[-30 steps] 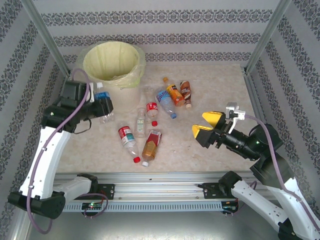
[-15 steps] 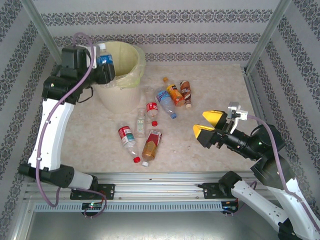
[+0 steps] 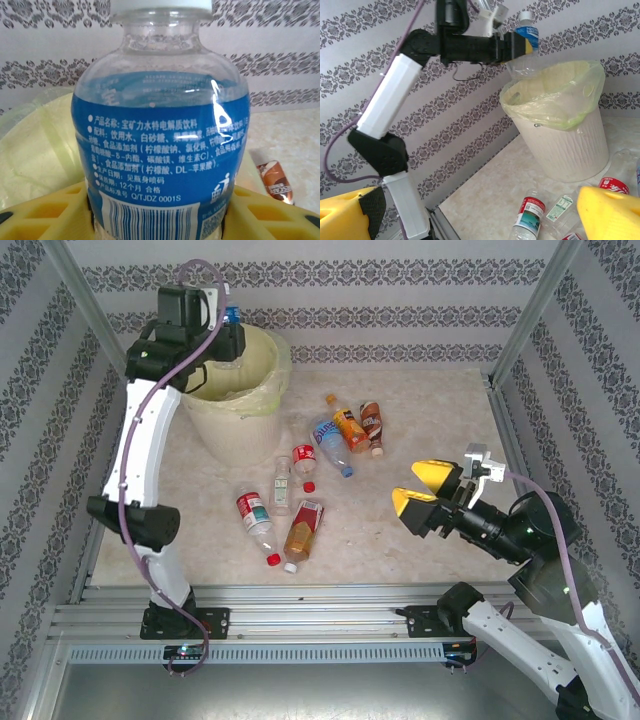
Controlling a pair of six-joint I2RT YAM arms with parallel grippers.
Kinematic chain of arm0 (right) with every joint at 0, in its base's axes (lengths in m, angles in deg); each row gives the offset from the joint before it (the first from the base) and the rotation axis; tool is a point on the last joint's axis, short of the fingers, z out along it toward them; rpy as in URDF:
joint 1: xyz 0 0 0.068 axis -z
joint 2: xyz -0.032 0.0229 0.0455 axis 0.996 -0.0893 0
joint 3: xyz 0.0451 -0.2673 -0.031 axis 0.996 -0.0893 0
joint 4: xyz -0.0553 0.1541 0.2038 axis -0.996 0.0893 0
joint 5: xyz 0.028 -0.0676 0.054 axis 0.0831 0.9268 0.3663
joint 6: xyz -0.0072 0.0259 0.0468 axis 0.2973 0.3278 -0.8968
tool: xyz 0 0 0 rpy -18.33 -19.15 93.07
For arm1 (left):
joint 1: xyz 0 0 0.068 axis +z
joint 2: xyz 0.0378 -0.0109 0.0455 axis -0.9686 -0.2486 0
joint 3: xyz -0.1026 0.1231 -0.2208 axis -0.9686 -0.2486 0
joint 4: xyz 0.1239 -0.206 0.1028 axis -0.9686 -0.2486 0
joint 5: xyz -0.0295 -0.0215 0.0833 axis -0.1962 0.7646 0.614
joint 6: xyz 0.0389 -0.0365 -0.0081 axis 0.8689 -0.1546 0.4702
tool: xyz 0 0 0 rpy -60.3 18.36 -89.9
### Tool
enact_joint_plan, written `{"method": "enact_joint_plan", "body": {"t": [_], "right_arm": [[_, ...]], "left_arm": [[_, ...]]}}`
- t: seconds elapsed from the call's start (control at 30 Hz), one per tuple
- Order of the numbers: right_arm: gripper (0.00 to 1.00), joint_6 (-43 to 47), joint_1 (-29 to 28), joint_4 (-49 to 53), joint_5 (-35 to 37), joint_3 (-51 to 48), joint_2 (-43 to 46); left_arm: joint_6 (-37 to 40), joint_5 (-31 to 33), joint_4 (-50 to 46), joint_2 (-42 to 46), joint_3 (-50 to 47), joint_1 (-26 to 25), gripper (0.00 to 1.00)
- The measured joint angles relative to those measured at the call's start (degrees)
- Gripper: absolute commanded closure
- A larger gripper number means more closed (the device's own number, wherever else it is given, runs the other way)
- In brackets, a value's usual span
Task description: Put the plastic bottles in the bin
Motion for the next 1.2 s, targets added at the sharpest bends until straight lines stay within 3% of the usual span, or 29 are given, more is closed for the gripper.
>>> {"method": "enact_joint_plan", "body": {"t": [0.3,0.5,0.87,1.2], "right_arm": [[0.02,0.13,0.00,1.05,0.48,0.13,-0.15],[0.02,-0.07,0.00,1.16,0.68,0.13,-1.11],[0.02,-0.70,0.00,1.25,1.33,-0.42,-1.33],[0.02,-1.09,0.00,1.22,1.51,-0.63,-1.33]], "left_arm": [[0.31,0.24,-6.88,-9.18,5.31,0.52,0.43],[0.24,0.04,-10.97,-11.32,5.51,0.61,0.37],[-0.63,0.07,-12.59,-11.47,7.45,0.90,0.00],[-1.92,0.02,-13.03,-8.28,8.37,0.90,0.00]]}}
